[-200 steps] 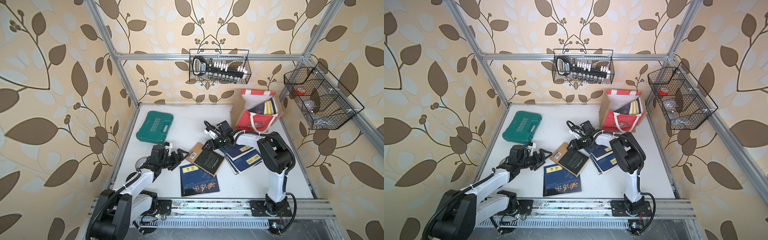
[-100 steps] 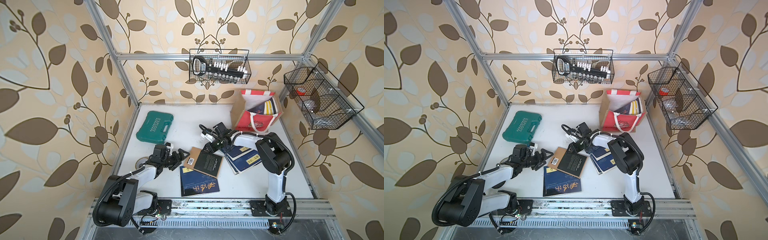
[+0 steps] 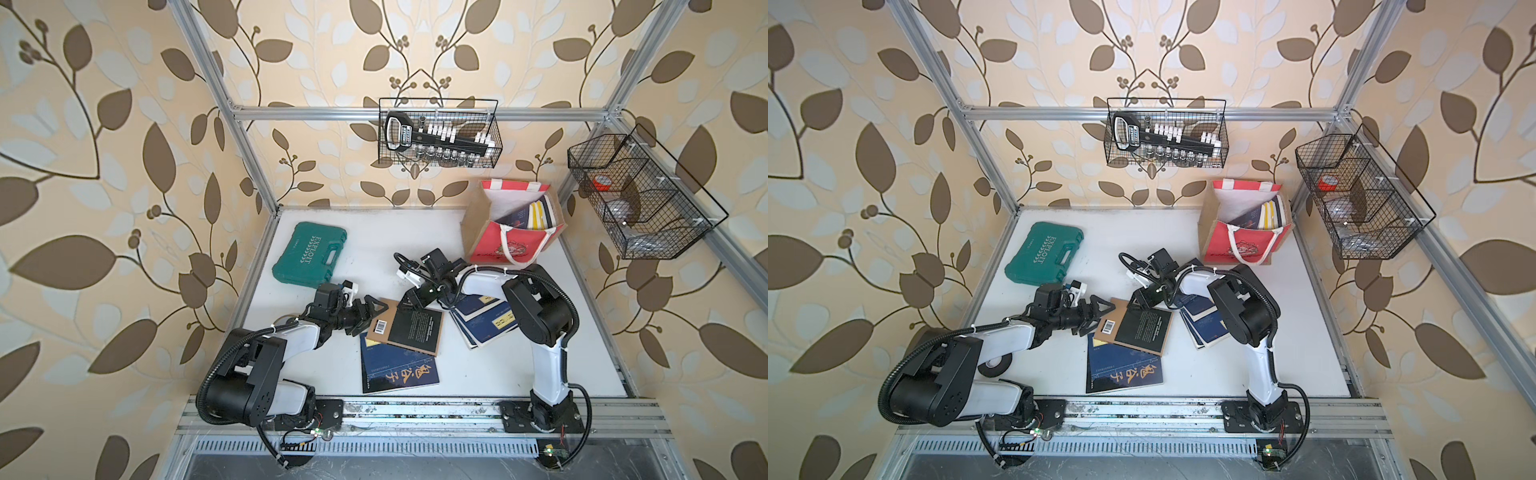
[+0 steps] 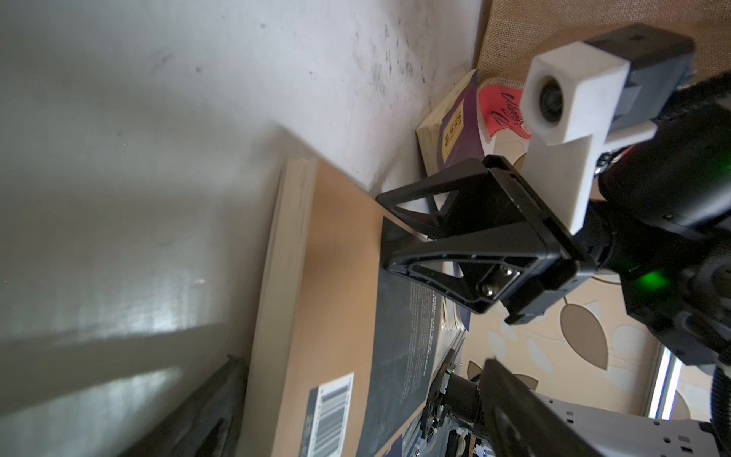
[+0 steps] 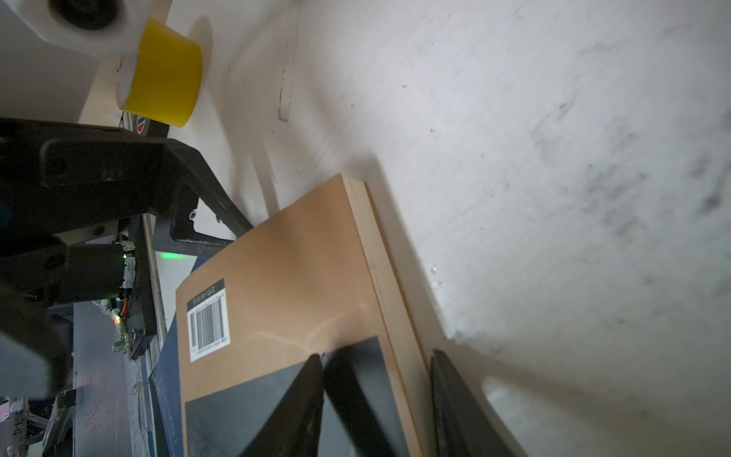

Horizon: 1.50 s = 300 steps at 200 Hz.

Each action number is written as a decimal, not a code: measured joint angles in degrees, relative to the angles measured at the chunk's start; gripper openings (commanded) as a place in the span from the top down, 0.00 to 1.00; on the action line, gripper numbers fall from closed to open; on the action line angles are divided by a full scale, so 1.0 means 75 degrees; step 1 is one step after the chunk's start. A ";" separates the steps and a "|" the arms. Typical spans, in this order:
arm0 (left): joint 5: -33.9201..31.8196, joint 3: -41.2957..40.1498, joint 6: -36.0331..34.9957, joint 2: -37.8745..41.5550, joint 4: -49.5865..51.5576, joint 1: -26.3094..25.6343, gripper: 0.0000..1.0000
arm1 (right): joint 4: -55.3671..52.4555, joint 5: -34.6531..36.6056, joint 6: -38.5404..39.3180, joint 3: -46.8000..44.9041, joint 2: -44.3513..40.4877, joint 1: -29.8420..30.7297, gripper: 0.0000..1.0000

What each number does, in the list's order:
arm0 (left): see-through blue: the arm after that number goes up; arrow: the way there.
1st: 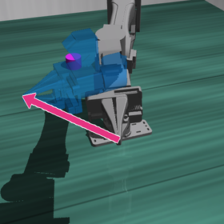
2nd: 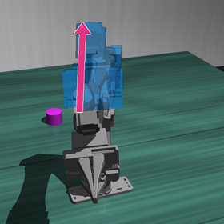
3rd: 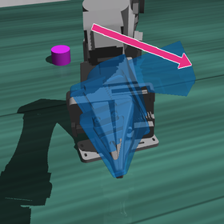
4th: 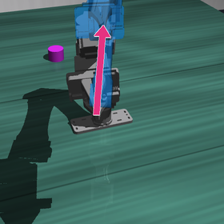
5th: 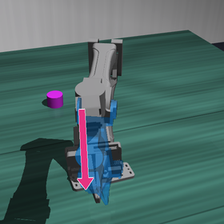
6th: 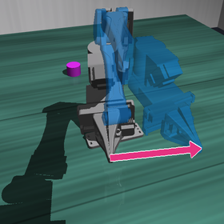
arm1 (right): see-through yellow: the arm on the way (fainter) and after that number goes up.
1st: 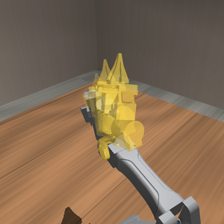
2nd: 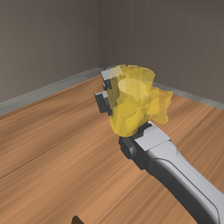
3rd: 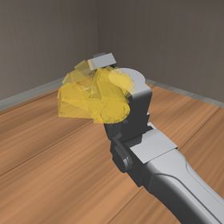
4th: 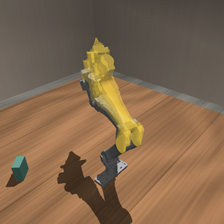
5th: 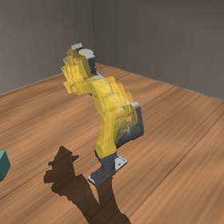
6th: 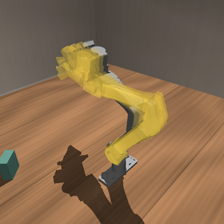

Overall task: Put the books into the canvas bag
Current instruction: Pick up the book from the center of the board.

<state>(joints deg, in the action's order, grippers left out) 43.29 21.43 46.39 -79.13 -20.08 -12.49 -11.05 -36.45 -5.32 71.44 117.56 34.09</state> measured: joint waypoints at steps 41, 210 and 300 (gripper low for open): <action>0.0058 0.0154 0.0061 -0.0702 -0.0356 -0.0044 0.53 | 0.0154 -0.0032 0.0000 0.0023 0.0052 0.0090 0.56; -0.0050 0.1658 -0.0405 0.0396 0.1993 -0.0090 1.00 | 0.1687 -0.2390 -0.0323 -0.0927 -0.0367 -0.0702 0.19; 0.0501 0.4756 -0.3500 0.0533 0.7160 -0.0090 1.00 | 0.1862 -0.4680 -0.0029 -0.1005 -0.0813 -0.0836 0.11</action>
<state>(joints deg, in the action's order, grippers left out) 47.05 57.10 20.14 -75.13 33.63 -13.17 2.92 -71.55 -5.54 63.90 111.46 27.81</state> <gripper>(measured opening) 0.128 0.895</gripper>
